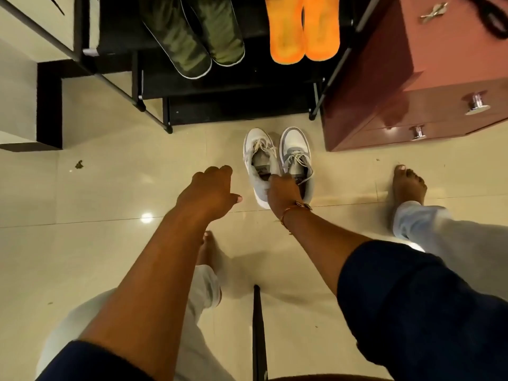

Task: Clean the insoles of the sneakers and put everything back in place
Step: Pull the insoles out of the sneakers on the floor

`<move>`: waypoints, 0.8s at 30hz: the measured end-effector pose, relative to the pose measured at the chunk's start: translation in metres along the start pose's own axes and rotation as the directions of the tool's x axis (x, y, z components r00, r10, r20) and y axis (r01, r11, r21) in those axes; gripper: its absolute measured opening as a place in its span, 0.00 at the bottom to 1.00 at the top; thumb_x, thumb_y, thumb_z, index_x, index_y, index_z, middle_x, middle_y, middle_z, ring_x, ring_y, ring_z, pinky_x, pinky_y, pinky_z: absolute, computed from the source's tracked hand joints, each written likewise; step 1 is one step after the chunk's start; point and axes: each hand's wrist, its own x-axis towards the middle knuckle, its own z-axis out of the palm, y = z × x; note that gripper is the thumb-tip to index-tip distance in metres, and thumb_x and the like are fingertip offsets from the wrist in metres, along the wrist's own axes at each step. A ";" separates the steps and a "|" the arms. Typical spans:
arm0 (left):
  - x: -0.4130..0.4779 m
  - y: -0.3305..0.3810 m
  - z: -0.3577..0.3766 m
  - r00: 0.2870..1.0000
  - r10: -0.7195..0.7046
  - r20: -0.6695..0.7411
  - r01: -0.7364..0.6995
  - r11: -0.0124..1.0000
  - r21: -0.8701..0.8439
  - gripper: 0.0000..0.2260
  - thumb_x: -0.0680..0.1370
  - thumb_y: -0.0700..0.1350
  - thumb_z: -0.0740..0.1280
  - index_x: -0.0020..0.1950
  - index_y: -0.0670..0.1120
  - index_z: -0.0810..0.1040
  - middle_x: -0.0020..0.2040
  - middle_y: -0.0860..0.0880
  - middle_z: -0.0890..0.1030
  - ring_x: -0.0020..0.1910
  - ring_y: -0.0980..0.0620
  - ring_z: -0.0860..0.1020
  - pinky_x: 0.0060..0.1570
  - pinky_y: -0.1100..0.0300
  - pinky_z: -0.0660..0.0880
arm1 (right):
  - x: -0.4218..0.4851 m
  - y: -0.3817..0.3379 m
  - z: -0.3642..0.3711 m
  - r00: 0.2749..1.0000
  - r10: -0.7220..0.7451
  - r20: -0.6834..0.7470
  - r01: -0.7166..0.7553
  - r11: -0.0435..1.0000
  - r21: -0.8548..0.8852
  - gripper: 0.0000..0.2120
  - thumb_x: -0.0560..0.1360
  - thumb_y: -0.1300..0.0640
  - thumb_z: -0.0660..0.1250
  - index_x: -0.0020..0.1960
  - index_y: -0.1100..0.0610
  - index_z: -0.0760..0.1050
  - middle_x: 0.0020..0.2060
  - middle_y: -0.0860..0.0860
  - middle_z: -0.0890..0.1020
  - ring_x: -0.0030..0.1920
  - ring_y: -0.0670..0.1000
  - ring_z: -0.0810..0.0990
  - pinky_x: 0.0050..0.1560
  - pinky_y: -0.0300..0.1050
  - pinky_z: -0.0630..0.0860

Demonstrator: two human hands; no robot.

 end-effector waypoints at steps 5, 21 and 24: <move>-0.001 0.008 0.004 0.998 0.049 0.035 -0.048 0.998 -0.030 0.28 0.80 0.54 0.67 0.77 0.47 0.63 0.76 0.45 0.66 0.74 0.42 0.64 0.68 0.50 0.66 | 0.030 0.020 0.040 0.985 0.159 0.070 -0.165 0.982 0.087 0.15 0.82 0.60 0.57 0.65 0.65 0.74 0.62 0.63 0.76 0.62 0.63 0.76 0.50 0.46 0.72; -0.004 0.011 0.032 0.993 0.062 0.100 -0.064 0.998 0.019 0.34 0.79 0.57 0.69 0.79 0.47 0.59 0.78 0.46 0.63 0.76 0.41 0.60 0.70 0.47 0.64 | 0.035 0.076 0.051 0.972 0.082 0.221 -0.121 0.978 0.167 0.18 0.80 0.53 0.66 0.64 0.63 0.76 0.59 0.60 0.81 0.62 0.61 0.78 0.62 0.47 0.71; -0.010 0.009 0.035 0.996 0.058 0.067 -0.060 0.998 0.018 0.36 0.78 0.58 0.69 0.79 0.47 0.58 0.78 0.45 0.63 0.76 0.41 0.60 0.71 0.46 0.64 | 0.023 0.072 0.033 0.976 0.079 0.204 -0.119 0.974 0.192 0.21 0.79 0.53 0.66 0.68 0.62 0.72 0.63 0.61 0.79 0.64 0.61 0.76 0.65 0.50 0.72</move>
